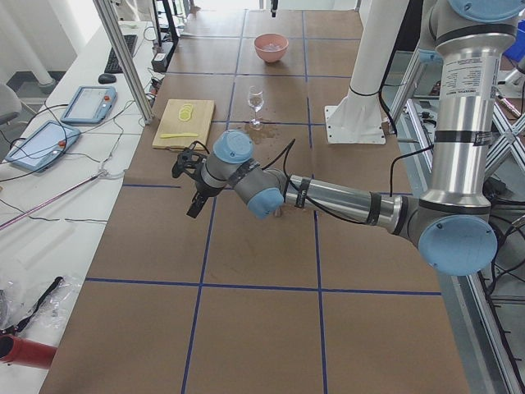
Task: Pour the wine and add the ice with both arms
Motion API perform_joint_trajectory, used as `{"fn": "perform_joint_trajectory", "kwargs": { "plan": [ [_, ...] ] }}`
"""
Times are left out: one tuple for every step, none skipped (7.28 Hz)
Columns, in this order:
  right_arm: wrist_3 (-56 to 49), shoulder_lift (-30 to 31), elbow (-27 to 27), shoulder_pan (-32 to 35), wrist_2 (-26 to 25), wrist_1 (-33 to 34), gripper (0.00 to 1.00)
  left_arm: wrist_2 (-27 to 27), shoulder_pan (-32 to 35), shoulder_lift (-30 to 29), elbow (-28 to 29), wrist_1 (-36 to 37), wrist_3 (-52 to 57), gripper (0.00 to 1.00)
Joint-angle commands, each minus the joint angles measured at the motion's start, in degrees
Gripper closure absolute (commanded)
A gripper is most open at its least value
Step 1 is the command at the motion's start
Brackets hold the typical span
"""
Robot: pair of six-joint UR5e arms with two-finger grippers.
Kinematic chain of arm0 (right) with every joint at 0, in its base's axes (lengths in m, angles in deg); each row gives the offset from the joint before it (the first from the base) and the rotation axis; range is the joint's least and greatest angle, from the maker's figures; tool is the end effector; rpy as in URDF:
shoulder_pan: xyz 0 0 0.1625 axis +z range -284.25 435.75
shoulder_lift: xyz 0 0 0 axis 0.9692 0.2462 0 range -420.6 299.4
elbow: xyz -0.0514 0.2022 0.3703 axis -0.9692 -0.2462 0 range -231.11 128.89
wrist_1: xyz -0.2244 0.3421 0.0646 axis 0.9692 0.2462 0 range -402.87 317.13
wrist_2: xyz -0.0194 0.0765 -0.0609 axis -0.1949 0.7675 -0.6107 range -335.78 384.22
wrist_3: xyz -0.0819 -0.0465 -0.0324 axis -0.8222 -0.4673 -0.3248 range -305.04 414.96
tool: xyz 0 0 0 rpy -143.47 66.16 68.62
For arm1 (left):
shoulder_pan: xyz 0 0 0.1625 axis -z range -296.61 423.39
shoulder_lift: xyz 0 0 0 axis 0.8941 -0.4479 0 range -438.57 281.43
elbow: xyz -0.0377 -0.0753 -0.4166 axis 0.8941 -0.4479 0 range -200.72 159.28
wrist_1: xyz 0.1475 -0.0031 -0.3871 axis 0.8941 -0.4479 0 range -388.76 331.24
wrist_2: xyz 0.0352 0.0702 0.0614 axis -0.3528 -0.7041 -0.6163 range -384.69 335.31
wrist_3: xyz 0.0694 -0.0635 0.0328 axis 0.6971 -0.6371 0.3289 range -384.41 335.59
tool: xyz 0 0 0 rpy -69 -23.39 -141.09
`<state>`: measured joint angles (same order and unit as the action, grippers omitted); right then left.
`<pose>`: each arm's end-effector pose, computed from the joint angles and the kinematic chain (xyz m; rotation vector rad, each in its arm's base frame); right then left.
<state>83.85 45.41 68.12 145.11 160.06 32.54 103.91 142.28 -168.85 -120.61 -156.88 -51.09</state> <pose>-0.0779 -0.3822 0.4961 0.0881 -0.9028 -0.0602 0.0290 -0.5166 0.4956 0.5595 0.8578 0.0360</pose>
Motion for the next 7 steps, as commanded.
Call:
{"fn": "perform_joint_trajectory", "kwargs": {
  "plan": [
    [1.0,-1.5,-4.2,-8.7,-7.1,-0.3,0.0,0.5,-0.5,2.3,-0.5,-1.1,0.0,0.0],
    [3.2,-4.3,-6.8,-10.1,-7.4,-0.3,0.01,0.1,-0.6,3.2,-0.1,-6.0,0.2,0.0],
    [4.6,-7.0,-9.9,-11.9,-8.0,-0.3,0.02,0.1,-1.3,3.7,0.0,-8.3,0.2,0.0],
    [5.6,-7.4,-10.2,-12.3,-7.9,-0.3,0.04,0.0,-1.4,3.6,-0.2,-8.2,0.2,0.0],
    [6.5,-7.6,-10.3,-13.0,-8.0,-0.3,0.05,0.1,-1.3,3.6,-0.6,-8.3,0.2,0.0],
    [6.5,-7.5,-10.4,-13.0,-8.0,-0.3,0.08,0.0,-1.3,3.6,-0.6,-8.2,0.2,0.0],
    [6.6,-7.6,-10.3,-13.5,-8.0,-0.3,0.15,0.0,-1.3,3.6,-0.6,-8.3,0.2,0.0]
  ]
}}
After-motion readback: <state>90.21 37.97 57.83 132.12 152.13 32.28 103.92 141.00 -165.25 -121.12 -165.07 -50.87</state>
